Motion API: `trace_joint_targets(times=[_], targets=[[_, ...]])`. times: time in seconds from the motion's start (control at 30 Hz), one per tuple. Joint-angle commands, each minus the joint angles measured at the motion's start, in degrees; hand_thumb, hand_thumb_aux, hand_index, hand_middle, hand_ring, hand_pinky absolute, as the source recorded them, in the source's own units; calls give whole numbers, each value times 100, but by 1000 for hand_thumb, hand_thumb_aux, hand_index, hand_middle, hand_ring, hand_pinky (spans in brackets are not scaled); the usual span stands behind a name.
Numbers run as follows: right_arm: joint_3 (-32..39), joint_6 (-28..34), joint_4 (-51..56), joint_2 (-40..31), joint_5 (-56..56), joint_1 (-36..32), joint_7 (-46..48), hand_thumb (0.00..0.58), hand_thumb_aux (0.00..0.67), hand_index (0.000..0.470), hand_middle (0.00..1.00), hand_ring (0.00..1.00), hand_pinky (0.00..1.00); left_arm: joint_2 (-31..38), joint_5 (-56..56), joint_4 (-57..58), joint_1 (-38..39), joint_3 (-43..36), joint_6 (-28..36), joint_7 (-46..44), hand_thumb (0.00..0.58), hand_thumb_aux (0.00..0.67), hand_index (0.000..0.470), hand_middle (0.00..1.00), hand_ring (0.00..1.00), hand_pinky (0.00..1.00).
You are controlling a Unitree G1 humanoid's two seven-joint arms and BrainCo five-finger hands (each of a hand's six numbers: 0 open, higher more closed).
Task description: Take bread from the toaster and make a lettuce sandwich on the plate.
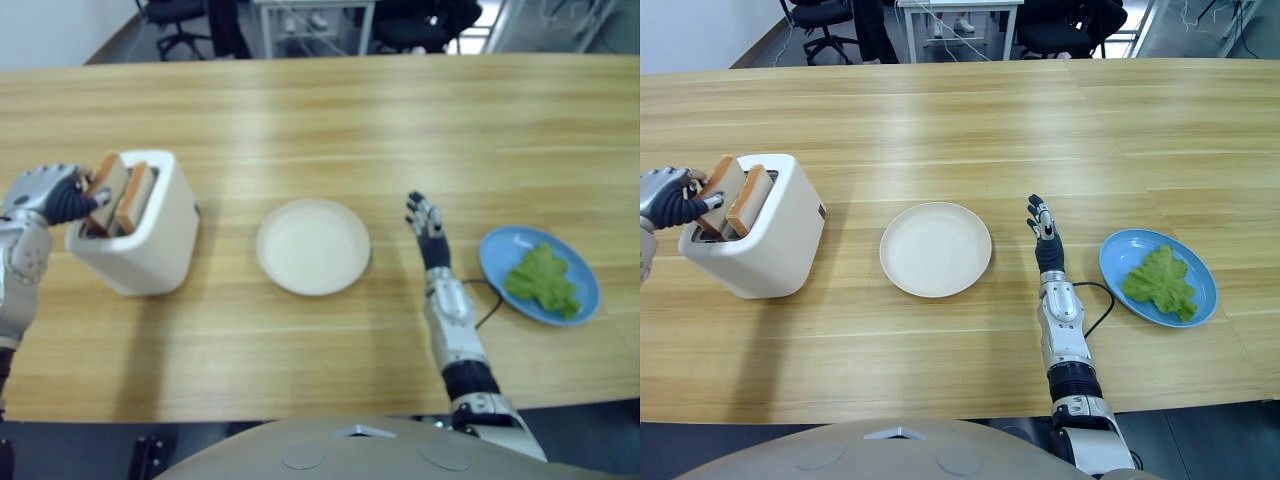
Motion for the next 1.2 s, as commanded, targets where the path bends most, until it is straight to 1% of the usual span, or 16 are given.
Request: trace_joint_targets(times=[0.03,0.23,0.43,0.53,0.6,0.67,0.77,0.83,0.93,1.0,1.1,1.2], targets=[[-18,94,31,1,-2,72,-15,0,0,0,0,0,0,97,184,-90,-67,347,319,276,580,670,460,1000,1000,1000],[0,113,57,20,-9,77,-13,0,0,0,0,0,0,177,334,-241,-66,783,405,694,580,670,460,1000,1000,1000],[18,127,83,39,-15,68,-13,0,0,0,0,0,0,111,95,-635,-144,1404,66,1201,580,670,460,1000,1000,1000],[20,133,113,35,-11,53,-5,0,0,0,0,0,0,-144,-460,-1028,-298,1866,-262,1333,580,670,460,1000,1000,1000],[17,133,148,35,-12,38,-10,0,0,0,0,0,0,-399,-982,-1185,-451,2020,-451,1258,580,670,460,1000,1000,1000],[21,135,174,43,-18,26,-19,0,0,0,0,0,0,-673,-1606,-1202,-597,2045,-563,1003,580,670,460,1000,1000,1000],[36,135,244,53,-29,-17,-18,0,0,0,0,0,0,-1160,-2919,-1193,-879,2005,-415,312,580,670,460,1000,1000,1000],[30,132,285,48,-27,-36,-19,0,0,0,0,0,0,-1388,-3379,-1279,-1029,1772,-397,5,580,670,460,1000,1000,1000],[9,119,349,32,-19,-56,-24,0,0,0,0,0,0,-1724,-3842,-1506,-1262,1209,-450,-441,580,670,460,1000,1000,1000],[-8,113,385,19,-13,-77,-31,0,0,0,0,0,0,-2061,-4166,-1626,-1481,583,-487,-834,580,670,460,1000,1000,1000],[-15,104,429,9,-10,-109,-31,0,0,0,0,0,0,-2369,-4318,-1714,-1678,-89,-475,-1259,580,670,460,1000,1000,1000],[-28,97,450,1,-4,-113,-33,0,0,0,0,0,0,-2716,-4406,-1437,-1877,-920,-604,-1878,580,670,460,1000,1000,1000]])
